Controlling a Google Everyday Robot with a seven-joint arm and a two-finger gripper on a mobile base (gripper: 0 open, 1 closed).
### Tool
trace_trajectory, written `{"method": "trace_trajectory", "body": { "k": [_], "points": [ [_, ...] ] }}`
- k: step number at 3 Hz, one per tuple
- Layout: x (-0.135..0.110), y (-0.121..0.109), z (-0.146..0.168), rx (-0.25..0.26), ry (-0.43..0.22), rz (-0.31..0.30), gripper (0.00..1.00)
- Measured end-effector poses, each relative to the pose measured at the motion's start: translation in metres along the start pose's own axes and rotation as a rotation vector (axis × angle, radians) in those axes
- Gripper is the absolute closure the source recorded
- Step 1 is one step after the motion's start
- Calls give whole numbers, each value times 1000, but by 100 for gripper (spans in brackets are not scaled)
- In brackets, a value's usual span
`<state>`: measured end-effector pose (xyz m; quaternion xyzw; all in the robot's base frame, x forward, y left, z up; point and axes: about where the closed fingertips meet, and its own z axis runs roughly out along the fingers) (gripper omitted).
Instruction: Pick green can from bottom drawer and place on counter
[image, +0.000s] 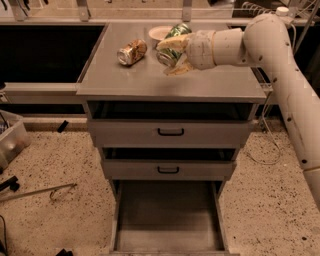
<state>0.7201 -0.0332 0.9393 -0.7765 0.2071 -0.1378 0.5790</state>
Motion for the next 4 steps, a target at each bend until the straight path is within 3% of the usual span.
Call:
{"method": "trace_trajectory", "body": {
  "k": [2, 4],
  "points": [
    [3, 12, 6, -1, -11, 79, 100],
    [12, 28, 10, 53, -38, 212, 100]
  ]
}}
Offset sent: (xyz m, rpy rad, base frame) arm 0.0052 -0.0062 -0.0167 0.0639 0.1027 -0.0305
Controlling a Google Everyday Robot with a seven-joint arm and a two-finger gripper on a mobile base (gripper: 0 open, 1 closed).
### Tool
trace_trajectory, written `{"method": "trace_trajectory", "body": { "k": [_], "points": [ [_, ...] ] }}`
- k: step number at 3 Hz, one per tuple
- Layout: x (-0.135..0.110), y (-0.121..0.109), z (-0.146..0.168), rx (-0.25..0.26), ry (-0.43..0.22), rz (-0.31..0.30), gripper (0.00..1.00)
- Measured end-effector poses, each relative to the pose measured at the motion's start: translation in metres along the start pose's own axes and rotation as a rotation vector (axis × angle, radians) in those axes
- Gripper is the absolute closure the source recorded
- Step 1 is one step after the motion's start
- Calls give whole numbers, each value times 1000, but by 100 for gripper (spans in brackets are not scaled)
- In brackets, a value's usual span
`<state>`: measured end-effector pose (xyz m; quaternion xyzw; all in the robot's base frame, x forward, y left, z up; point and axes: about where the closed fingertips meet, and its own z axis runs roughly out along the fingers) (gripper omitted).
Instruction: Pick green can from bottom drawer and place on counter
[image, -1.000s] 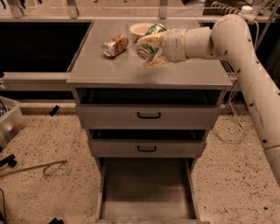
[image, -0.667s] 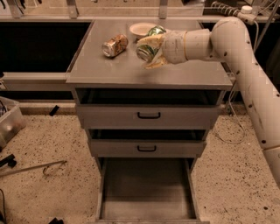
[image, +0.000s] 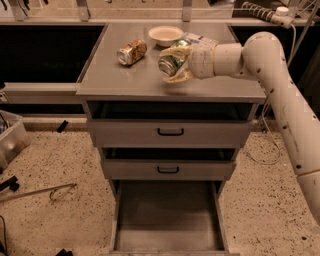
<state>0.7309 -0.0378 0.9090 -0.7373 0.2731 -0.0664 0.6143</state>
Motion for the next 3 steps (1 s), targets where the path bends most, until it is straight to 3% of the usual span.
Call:
{"method": "trace_trajectory", "body": {
  "k": [3],
  "points": [
    [8, 15, 4, 18, -21, 74, 100]
  ]
}}
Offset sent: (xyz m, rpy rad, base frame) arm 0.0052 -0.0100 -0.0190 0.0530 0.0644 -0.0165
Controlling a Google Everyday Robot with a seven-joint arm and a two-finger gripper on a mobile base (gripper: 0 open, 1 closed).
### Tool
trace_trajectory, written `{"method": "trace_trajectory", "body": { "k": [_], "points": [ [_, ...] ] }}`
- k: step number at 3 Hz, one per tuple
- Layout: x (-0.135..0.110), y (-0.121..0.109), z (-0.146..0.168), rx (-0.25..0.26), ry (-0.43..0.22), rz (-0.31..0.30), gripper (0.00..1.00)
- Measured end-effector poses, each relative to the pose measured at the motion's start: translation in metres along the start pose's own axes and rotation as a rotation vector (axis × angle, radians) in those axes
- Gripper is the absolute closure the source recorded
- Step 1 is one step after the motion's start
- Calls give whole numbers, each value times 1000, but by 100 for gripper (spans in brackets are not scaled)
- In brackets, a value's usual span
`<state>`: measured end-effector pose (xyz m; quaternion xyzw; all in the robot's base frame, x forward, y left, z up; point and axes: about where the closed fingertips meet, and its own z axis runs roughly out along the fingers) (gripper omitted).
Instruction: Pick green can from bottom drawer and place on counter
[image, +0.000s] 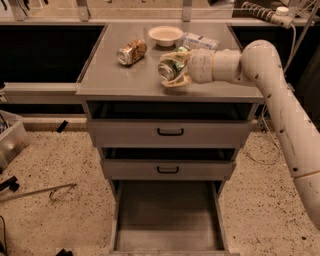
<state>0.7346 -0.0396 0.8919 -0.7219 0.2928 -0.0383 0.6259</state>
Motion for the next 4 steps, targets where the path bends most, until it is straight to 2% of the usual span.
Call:
{"method": "trace_trajectory", "body": {
  "k": [2, 3, 4],
  "points": [
    [5, 11, 4, 9, -17, 70, 100],
    [5, 11, 4, 9, -17, 71, 82],
    [5, 11, 4, 9, -17, 71, 58]
  ]
}}
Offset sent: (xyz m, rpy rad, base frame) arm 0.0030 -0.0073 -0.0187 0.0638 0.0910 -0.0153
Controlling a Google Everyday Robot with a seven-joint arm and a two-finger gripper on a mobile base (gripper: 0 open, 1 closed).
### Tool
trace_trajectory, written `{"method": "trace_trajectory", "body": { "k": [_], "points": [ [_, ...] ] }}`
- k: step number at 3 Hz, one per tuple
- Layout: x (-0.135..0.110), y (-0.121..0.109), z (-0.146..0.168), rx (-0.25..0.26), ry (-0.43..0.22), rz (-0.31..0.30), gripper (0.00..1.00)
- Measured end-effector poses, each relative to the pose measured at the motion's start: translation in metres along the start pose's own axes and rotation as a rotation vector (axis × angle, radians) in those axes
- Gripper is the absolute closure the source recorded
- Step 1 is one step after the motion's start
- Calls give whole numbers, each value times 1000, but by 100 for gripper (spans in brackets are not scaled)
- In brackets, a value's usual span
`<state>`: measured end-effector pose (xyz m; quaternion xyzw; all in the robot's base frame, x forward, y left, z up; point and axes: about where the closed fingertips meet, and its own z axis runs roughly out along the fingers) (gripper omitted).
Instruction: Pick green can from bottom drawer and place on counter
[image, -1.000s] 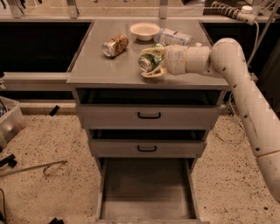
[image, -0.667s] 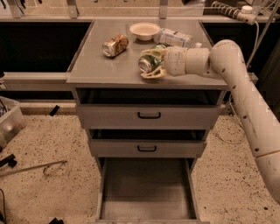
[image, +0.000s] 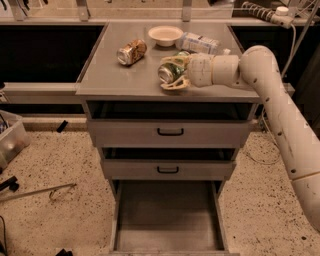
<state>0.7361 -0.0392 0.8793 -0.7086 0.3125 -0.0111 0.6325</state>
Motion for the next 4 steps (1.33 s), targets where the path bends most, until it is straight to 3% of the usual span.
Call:
{"method": "trace_trajectory", "body": {
  "k": [2, 3, 4],
  "points": [
    [0, 0, 0, 0, 0, 0, 12],
    [0, 0, 0, 0, 0, 0, 0],
    [0, 0, 0, 0, 0, 0, 0]
  ]
}}
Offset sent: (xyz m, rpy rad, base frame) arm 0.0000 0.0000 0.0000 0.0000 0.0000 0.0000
